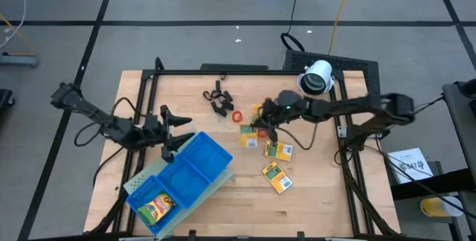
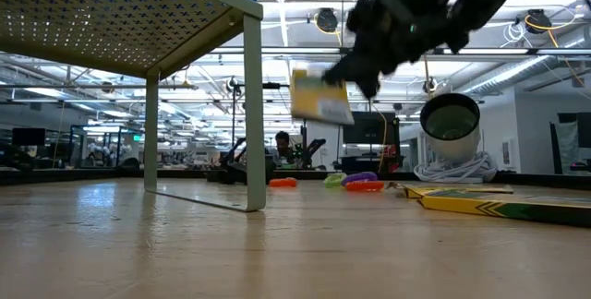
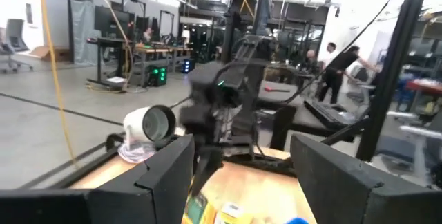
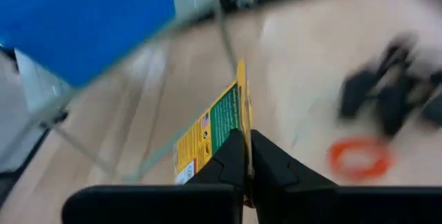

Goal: Pick & Place Office Desk Supplies
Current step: Put the yellow crayon box into the bottom blue basket on the shelf

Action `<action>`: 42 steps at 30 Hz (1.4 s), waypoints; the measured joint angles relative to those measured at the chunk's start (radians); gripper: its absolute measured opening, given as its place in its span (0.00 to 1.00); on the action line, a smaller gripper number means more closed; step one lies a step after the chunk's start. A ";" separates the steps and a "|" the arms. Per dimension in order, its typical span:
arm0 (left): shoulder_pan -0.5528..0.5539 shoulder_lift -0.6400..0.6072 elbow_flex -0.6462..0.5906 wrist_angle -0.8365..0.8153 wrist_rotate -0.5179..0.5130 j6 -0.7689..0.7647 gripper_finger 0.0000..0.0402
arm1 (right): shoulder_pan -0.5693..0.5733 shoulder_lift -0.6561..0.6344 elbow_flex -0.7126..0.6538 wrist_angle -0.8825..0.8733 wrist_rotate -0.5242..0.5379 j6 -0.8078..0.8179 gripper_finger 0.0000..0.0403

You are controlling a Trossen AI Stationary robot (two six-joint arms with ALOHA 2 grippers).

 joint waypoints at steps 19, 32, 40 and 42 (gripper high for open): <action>0.327 0.550 0.432 -0.123 0.335 0.035 0.62 | 0.167 -0.142 0.001 0.162 0.285 -0.228 0.00; 0.375 0.601 0.456 -0.173 0.339 -0.025 0.62 | 0.220 -0.142 0.001 0.255 0.290 -0.324 0.00; 0.379 0.601 0.456 -0.206 0.386 -0.082 0.58 | 0.225 -0.142 0.001 0.279 0.308 -0.343 0.00; 0.387 0.601 0.456 -0.201 0.428 -0.104 0.51 | 0.225 -0.143 0.001 0.269 0.307 -0.338 0.00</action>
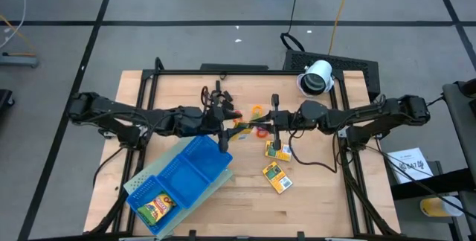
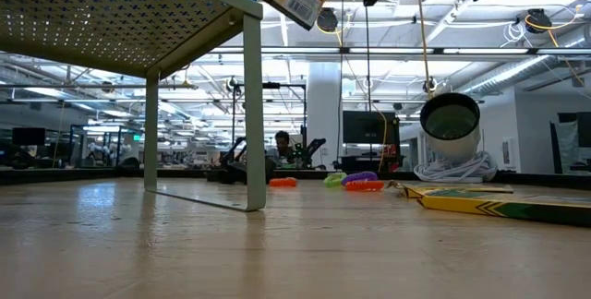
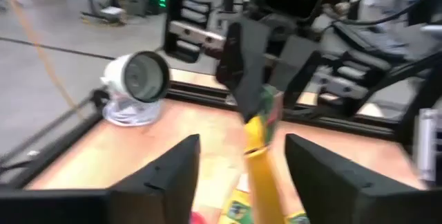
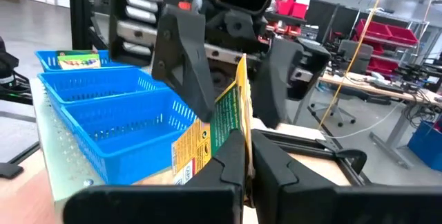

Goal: Pick & Place Office Desk Supplies
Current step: Put the yellow crayon box into the bottom blue basket on the shelf

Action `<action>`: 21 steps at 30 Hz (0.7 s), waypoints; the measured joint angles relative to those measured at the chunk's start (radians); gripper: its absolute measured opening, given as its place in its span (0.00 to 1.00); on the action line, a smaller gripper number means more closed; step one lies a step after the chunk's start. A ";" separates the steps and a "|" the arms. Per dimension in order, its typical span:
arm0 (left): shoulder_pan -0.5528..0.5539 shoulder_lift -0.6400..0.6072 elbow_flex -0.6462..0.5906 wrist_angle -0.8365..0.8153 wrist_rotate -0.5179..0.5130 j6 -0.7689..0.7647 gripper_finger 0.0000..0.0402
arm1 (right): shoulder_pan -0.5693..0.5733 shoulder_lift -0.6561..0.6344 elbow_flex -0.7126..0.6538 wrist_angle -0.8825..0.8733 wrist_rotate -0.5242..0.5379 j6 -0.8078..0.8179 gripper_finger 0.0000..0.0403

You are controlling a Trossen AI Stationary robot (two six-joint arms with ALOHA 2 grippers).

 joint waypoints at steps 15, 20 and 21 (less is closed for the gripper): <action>0.020 -0.010 0.000 0.050 0.076 -0.012 0.06 | 0.000 -0.002 0.002 -0.021 -0.002 0.013 0.02; 0.001 -0.072 -0.002 0.021 0.074 -0.001 0.04 | 0.000 -0.002 0.003 -0.018 -0.002 0.015 0.05; -0.009 -0.093 -0.002 0.018 0.072 0.004 0.04 | 0.000 -0.012 0.004 -0.020 -0.002 0.018 0.06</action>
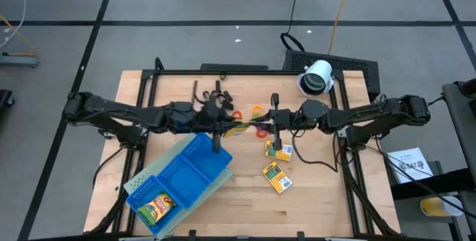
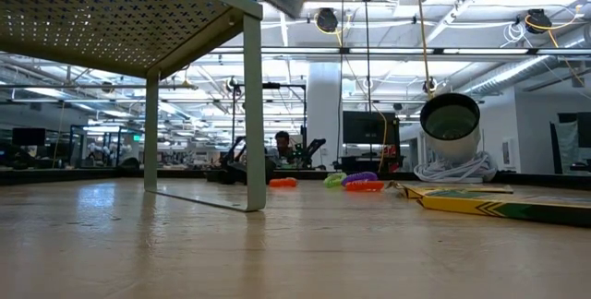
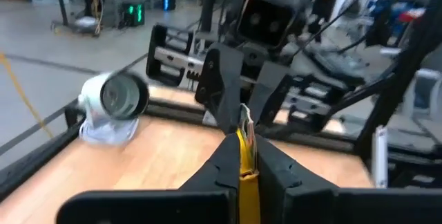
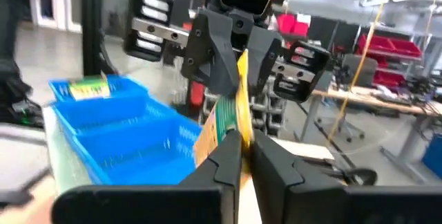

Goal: Pick & Place Office Desk Supplies
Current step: Put the yellow crayon box into the bottom blue basket on the shelf

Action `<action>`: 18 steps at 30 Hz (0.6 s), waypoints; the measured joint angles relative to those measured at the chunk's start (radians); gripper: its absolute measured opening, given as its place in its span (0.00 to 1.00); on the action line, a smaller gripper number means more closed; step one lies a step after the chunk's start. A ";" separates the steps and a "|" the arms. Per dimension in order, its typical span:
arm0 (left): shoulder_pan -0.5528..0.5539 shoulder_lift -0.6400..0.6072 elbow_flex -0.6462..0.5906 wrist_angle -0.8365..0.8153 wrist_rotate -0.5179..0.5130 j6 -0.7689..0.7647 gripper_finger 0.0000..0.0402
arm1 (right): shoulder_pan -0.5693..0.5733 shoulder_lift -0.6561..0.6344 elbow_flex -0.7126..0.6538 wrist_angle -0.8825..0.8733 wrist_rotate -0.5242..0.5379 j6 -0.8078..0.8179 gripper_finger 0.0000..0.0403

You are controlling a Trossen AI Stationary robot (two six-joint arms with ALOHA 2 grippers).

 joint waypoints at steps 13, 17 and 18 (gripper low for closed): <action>-0.473 -0.332 0.003 -0.265 -0.336 -0.053 0.04 | 0.000 -0.101 -0.007 -0.191 0.001 0.048 0.14; -0.680 -0.333 0.003 -0.323 -0.391 -0.085 0.06 | -0.001 -0.108 -0.004 -0.177 0.001 0.049 0.15; -0.726 -0.331 0.002 -0.338 -0.394 -0.074 0.06 | -0.001 -0.107 -0.004 -0.186 0.001 0.048 0.15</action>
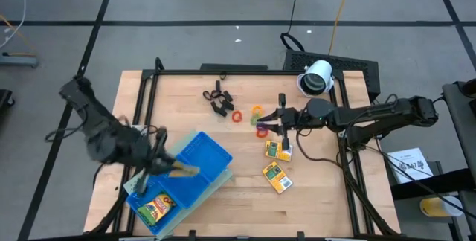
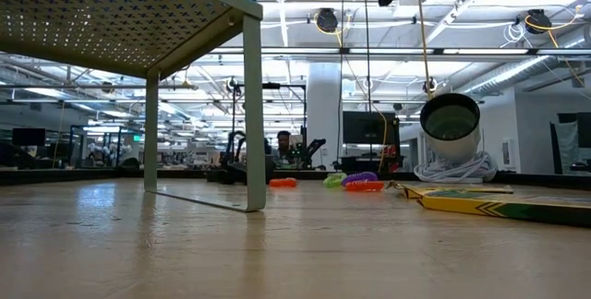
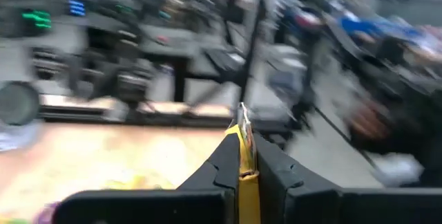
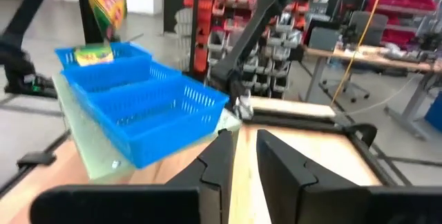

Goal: Pick & Place Office Desk Supplies
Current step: Put the yellow crayon box into the bottom blue basket on the shelf

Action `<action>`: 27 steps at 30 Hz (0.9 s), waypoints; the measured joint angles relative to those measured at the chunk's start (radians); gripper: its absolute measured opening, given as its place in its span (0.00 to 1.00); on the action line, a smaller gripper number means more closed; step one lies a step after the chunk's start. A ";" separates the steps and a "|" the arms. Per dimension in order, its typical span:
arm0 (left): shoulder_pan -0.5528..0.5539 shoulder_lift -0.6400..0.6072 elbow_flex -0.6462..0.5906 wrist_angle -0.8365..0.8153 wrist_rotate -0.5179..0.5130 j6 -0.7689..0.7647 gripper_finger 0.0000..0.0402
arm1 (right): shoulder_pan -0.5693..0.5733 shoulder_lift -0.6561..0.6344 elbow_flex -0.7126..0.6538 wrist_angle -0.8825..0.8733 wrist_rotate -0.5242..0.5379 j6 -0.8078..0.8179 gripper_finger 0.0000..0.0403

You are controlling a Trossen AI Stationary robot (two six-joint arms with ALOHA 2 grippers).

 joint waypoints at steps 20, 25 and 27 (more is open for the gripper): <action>-0.562 0.165 0.000 -0.171 -0.642 -0.262 0.04 | 0.000 0.001 -0.001 -0.005 0.000 0.037 0.15; -0.633 0.227 0.000 -0.165 -0.800 -0.403 0.06 | 0.000 0.001 -0.001 -0.005 0.000 0.037 0.14; -0.664 0.253 0.000 -0.162 -0.873 -0.427 0.05 | 0.000 0.001 -0.001 -0.005 0.000 0.036 0.14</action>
